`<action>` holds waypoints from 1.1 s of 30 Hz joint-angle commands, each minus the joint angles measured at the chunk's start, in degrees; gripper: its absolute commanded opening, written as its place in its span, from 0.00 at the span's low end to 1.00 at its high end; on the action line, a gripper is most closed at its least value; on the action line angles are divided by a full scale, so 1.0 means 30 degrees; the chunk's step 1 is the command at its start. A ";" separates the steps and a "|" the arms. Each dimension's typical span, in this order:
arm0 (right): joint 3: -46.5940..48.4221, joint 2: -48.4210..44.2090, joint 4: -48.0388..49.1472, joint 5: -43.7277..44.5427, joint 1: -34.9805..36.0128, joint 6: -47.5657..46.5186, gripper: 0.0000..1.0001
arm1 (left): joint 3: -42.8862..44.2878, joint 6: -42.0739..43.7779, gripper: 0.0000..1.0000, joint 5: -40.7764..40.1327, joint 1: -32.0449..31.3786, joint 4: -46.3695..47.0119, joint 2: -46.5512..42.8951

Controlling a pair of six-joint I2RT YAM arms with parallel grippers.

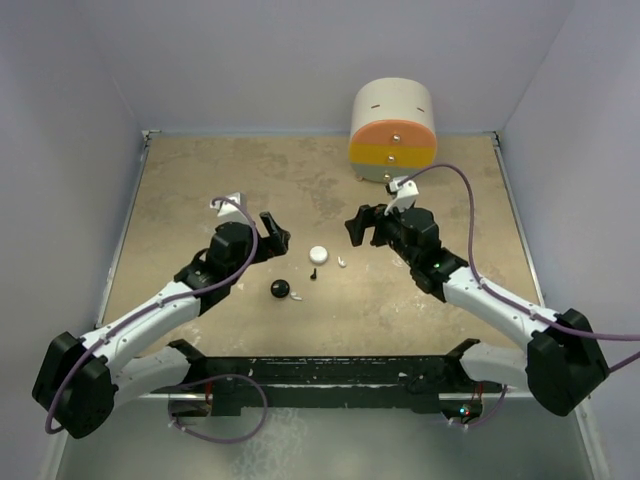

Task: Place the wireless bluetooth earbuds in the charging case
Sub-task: Pick up the charging case at the center of the board.

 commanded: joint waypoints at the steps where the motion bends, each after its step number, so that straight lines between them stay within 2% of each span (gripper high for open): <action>1: -0.0221 0.0063 0.0604 -0.0049 0.0322 0.0441 0.99 | -0.0013 0.0490 0.88 -0.2029 -0.1095 -0.0493 0.0469; 6: -0.0029 0.0938 0.0666 -0.0217 0.1815 0.0738 0.96 | -0.0013 0.0176 0.88 -0.4158 -0.1854 -0.1853 0.0435; 14: 0.1802 0.4513 0.0163 0.2481 0.6937 0.2059 0.96 | 0.0284 -0.0974 0.88 -0.7675 -0.1827 -0.4238 -0.1772; 20: 0.4219 0.7751 -0.1345 0.4573 1.0173 0.2935 0.95 | 0.0804 -0.1772 0.89 -0.8293 -0.1621 -0.6402 -0.2582; 26: 0.7310 1.0789 -0.3651 0.6363 1.1868 0.4413 0.95 | 0.0599 -0.2455 0.89 -0.8249 -0.0814 -0.7632 -0.3995; 33: 0.8843 1.2691 -0.4679 0.7092 1.2175 0.5210 0.95 | 0.0489 -0.2765 0.89 -0.8437 -0.0265 -0.8563 -0.5256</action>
